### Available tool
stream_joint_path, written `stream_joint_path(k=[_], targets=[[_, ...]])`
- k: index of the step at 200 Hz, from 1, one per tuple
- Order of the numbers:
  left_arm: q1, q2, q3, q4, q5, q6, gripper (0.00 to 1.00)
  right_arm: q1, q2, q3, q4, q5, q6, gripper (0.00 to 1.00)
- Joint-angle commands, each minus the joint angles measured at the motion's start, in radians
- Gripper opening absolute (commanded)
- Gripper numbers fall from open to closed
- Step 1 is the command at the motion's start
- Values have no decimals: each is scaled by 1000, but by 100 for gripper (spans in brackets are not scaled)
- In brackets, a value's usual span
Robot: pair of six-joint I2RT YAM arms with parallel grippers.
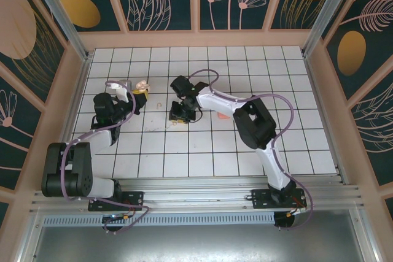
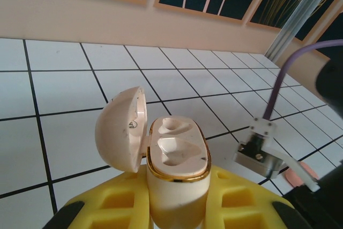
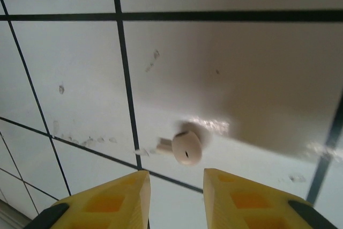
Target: Insert wireless bluetooth earbuds into charging case
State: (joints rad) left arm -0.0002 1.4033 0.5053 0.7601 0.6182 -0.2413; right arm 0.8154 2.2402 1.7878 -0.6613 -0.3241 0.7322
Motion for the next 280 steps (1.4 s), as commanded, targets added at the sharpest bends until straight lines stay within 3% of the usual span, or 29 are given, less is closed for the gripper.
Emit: stream_joint_path(k=[1, 95, 187, 242, 280], targets=[[6, -9, 30, 24, -3, 2, 11, 8, 58, 84, -98, 4, -45, 31], [8, 5, 36, 17, 7, 10, 10, 10, 146, 173, -178, 37, -89, 28], [9, 1, 44, -8, 9, 36, 11, 22, 137, 161, -215, 94, -132, 22], [8, -4, 48, -19, 8, 46, 11, 18, 39, 100, -212, 154, -294, 20], [8, -10, 53, -24, 21, 47, 11, 10, -102, -77, -198, 160, -489, 19]])
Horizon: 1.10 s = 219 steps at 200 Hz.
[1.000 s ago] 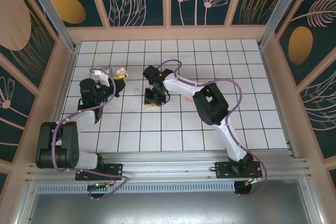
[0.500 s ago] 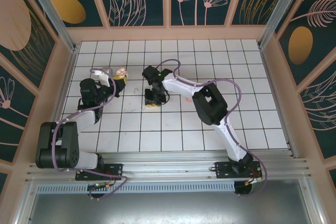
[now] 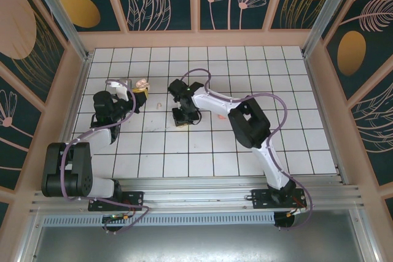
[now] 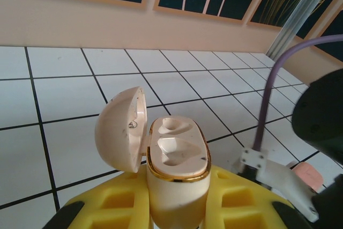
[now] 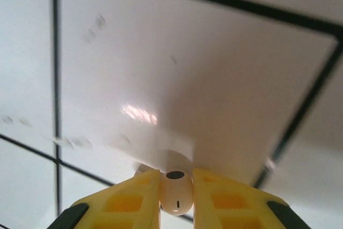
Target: Insert wireless bluetooth earbuds into charging case
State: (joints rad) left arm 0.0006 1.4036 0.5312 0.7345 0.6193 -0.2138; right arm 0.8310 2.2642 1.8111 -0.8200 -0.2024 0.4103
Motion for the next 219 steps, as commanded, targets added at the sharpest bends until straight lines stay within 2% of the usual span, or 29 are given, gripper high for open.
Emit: stream_joint_path(k=[1, 37, 75, 130, 219], targets=[[7, -11, 27, 2, 20, 19, 11, -6, -132, -107, -38, 37, -175, 19], [7, -22, 29, 3, 37, 16, 11, -21, -279, -319, -29, -5, -377, 19], [7, -17, 32, -4, 63, 16, 11, -24, -346, -446, -65, 36, -502, 19], [7, -19, 36, -18, 79, 33, 11, -23, -316, -441, -125, 90, -649, 20], [7, -21, 48, -27, 95, 39, 11, 5, -227, -352, -107, 70, -712, 21]])
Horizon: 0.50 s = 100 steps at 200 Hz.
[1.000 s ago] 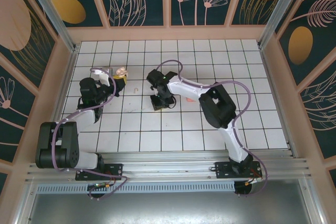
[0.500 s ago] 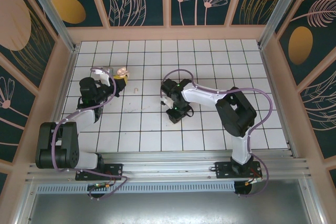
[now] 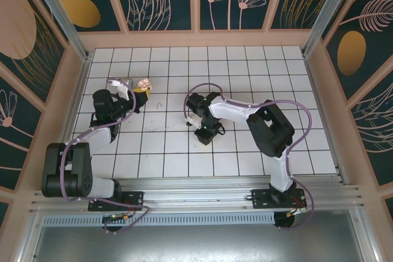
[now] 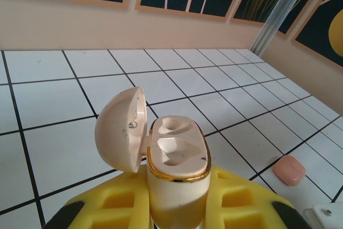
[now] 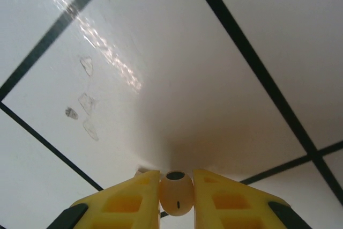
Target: Insert wireless bluetooth earbuds into charging case
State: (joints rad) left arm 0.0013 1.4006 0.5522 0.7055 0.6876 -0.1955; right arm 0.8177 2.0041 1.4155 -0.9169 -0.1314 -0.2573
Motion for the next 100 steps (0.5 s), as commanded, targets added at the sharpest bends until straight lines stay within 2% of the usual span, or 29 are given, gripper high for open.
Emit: stream_joint_path(k=[1, 23, 62, 86, 100], targets=[[5, -19, 27, 2, 27, 20, 11, 19, 35, 46, -10, 0, -45, 21], [6, -27, 26, 0, 24, 21, 11, 29, 50, 61, -3, 19, -55, 22], [6, -31, 26, 0, 23, 21, 11, 28, 19, 77, 18, 26, -3, 40], [6, -34, 29, -6, 21, 24, 11, 15, -50, 82, 27, -5, 124, 42], [6, -34, 31, -12, 19, 29, 11, 11, -101, 74, 49, -5, 293, 42]])
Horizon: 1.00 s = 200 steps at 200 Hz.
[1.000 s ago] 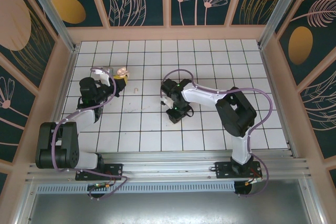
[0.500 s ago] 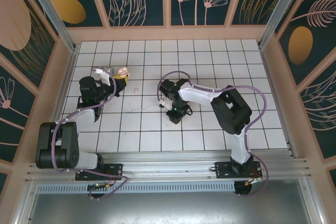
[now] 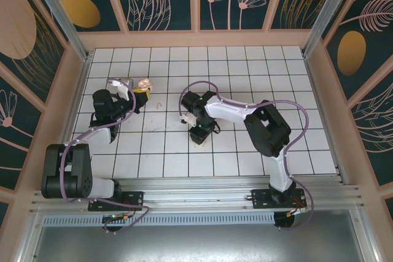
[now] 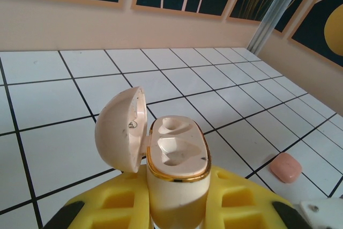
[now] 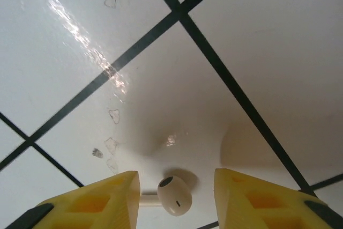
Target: Insert wireless bluetooth earbuds into charging case
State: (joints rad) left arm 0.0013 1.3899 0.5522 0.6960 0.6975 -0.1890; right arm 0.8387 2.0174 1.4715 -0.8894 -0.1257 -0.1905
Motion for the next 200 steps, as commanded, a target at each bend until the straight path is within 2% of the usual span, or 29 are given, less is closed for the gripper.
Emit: stream_joint_path(k=[1, 23, 40, 64, 76, 93, 200], targets=[[6, -23, 31, -3, 8, 23, 11, -10, -118, 17, 23, -9, 242, 42], [6, -19, 35, -11, 6, 26, 11, -16, -157, 13, -28, 47, 625, 40], [6, -18, 36, -10, 5, 25, 11, -25, -173, -17, -89, 26, 895, 39], [6, -11, 36, -6, 6, 18, 11, -24, -213, -119, -13, -71, 1097, 40], [7, -11, 36, -6, 8, 15, 11, -24, -217, -153, 24, -83, 1143, 39], [8, -12, 34, -6, 6, 18, 11, -26, -200, -171, 26, -67, 1165, 33], [5, -27, 45, -43, 3, 46, 11, -55, -111, -193, 112, -77, 1150, 32]])
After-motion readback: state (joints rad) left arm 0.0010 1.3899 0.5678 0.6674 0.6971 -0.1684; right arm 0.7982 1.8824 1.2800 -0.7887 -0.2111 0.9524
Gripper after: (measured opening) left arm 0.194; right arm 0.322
